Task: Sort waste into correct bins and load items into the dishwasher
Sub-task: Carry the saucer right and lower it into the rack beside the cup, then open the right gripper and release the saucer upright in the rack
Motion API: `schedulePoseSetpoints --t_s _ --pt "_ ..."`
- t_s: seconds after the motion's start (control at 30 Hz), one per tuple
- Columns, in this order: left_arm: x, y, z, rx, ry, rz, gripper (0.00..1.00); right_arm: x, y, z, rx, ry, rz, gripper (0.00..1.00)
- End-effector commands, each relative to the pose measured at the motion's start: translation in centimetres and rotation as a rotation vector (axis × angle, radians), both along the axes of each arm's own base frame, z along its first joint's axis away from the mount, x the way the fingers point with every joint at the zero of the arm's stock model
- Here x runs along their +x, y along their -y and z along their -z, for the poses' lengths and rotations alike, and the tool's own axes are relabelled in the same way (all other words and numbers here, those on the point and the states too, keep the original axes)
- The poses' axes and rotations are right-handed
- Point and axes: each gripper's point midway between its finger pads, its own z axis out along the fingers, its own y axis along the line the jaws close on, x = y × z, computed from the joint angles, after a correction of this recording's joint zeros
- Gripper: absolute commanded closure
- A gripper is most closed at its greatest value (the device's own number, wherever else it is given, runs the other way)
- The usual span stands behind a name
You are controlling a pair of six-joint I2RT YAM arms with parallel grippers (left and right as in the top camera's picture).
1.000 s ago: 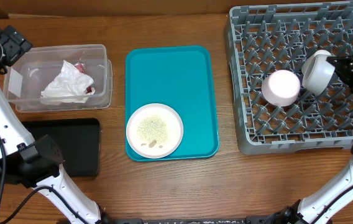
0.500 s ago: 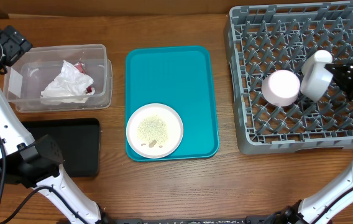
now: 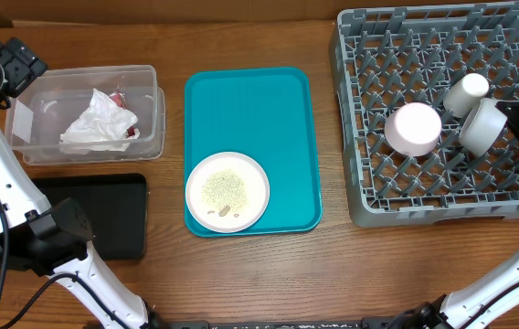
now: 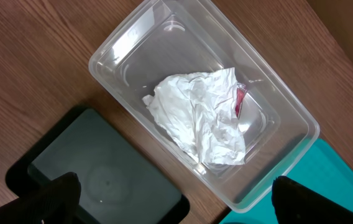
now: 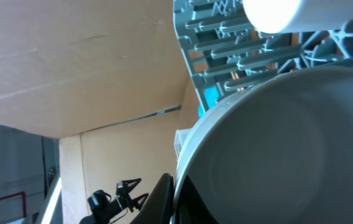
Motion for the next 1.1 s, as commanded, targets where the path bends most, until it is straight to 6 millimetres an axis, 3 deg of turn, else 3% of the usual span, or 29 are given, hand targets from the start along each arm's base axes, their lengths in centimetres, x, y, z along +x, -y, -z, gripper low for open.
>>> schedulePoseSetpoints --t_s 0.0,0.2,0.5,0.83,1.07 --pt "0.1 0.1 0.2 0.009 -0.012 0.020 0.00 0.4 -0.3 -3.1 0.056 0.095 0.032 0.96" --pt "0.1 0.1 0.2 0.009 -0.012 0.020 0.00 1.2 0.2 -4.3 0.069 0.196 0.053 0.96" --pt "0.1 0.1 0.2 0.009 -0.012 0.020 0.00 1.1 0.5 -1.0 -0.031 0.076 0.017 0.96" --pt "0.1 0.1 0.2 0.009 -0.012 0.020 0.00 2.2 -0.1 -4.1 0.088 0.214 0.039 0.96" --pt "0.1 0.1 0.2 0.009 -0.012 0.020 0.00 1.9 -0.8 -1.2 -0.030 0.097 -0.012 0.96"
